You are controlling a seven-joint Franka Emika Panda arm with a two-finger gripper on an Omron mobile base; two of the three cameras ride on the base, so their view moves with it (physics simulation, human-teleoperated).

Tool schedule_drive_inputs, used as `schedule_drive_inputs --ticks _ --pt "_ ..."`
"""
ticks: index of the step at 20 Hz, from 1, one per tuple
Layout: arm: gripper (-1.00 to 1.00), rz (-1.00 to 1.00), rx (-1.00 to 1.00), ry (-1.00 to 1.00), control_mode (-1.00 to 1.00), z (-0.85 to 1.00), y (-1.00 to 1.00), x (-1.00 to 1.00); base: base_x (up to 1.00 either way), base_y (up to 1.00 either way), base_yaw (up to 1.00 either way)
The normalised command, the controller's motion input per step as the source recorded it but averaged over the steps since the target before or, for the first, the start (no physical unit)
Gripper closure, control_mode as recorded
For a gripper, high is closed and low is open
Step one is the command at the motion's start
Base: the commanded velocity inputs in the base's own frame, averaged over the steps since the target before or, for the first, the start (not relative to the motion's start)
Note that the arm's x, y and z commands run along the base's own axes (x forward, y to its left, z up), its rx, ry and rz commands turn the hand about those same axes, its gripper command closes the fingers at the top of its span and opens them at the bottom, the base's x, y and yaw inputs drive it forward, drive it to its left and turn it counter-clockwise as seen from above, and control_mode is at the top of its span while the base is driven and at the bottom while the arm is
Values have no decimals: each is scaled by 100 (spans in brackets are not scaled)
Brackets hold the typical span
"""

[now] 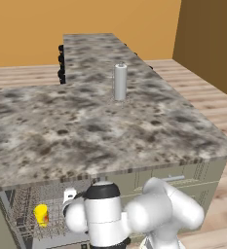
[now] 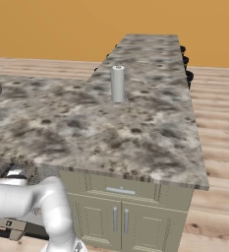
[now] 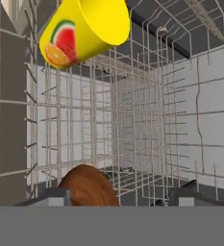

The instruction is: Pick up the cup and bowl from the counter, place them in the dishwasher, and close the dishwasher door.

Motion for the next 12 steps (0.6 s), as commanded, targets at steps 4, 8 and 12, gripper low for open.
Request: schedule_drive_inputs --ticks 4,8,12 --pt "-100 1 0 -10 -100 0 31 -46 0 0 0" --pt "-100 0 0 -18 -100 0 4 -94 0 0 0" --pt "-100 0 0 -18 -100 0 1 -83 0 0 0"
